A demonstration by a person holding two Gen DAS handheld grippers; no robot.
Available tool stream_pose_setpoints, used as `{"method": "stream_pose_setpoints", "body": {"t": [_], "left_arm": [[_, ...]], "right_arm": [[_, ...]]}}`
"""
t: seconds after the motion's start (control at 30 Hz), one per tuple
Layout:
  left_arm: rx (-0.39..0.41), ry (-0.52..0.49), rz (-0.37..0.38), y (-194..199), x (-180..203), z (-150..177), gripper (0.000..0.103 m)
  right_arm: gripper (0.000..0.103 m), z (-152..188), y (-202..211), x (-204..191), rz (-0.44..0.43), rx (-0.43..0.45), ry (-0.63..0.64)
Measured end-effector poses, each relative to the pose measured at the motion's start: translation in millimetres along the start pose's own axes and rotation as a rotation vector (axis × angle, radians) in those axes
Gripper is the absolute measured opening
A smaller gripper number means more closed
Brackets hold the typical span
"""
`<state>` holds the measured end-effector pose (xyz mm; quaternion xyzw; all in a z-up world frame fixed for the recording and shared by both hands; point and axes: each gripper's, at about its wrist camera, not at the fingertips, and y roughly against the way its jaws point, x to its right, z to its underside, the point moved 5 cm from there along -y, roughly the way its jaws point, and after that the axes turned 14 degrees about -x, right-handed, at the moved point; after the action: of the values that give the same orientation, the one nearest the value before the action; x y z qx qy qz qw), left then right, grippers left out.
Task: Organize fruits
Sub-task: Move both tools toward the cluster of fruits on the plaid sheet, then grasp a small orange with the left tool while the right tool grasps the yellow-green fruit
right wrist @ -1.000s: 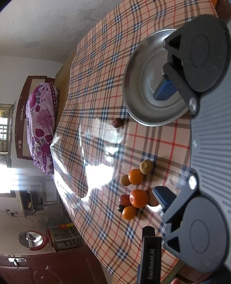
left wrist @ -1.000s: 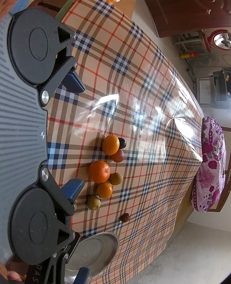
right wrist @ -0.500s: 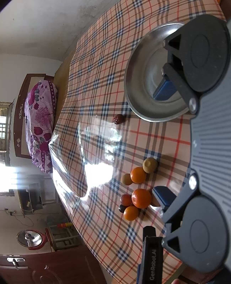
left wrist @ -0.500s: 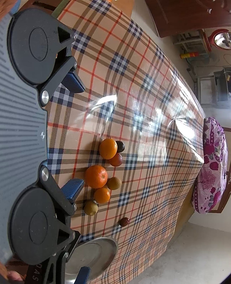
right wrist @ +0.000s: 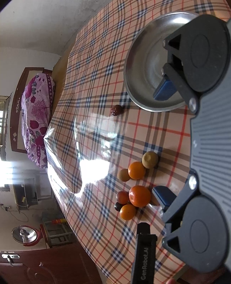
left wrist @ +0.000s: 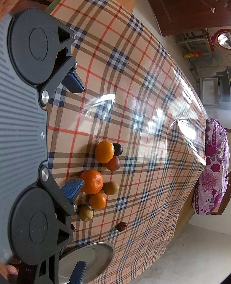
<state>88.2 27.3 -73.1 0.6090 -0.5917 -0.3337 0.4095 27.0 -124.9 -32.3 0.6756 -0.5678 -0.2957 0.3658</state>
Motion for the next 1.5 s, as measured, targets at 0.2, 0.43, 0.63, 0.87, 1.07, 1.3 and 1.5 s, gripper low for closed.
{"method": "stream_pose_setpoints", "body": {"t": [0.2, 0.43, 0.63, 0.87, 1.07, 1.3, 1.5], "left_arm": [[-0.003, 0.006, 0.004, -10, -1, -6, 0.103], [0.007, -0.017, 0.012, -22, 0, -23, 0.103], [-0.013, -0.045, 0.03, -39, 2, -37, 0.103], [-0.024, -0.089, 0.036, -56, 7, -45, 0.091], [0.001, -0.122, 0.052, -65, 13, -50, 0.068], [0.016, -0.132, 0.086, -60, 17, -44, 0.046], [0.011, -0.112, 0.103, -55, 14, -36, 0.041]], "right_arm": [[0.101, -5, -5, -6, -0.025, 0.011, 0.01], [0.095, -11, -16, -6, -0.018, 0.009, 0.021], [0.091, -14, -23, -9, -0.037, 0.003, 0.04], [0.09, -14, -29, -10, -0.048, -0.005, 0.041], [0.087, -16, -36, -13, -0.058, -0.013, 0.068], [0.077, -18, -46, -14, -0.08, -0.037, 0.077], [0.06, -16, -56, -16, -0.098, -0.065, 0.086]]}}
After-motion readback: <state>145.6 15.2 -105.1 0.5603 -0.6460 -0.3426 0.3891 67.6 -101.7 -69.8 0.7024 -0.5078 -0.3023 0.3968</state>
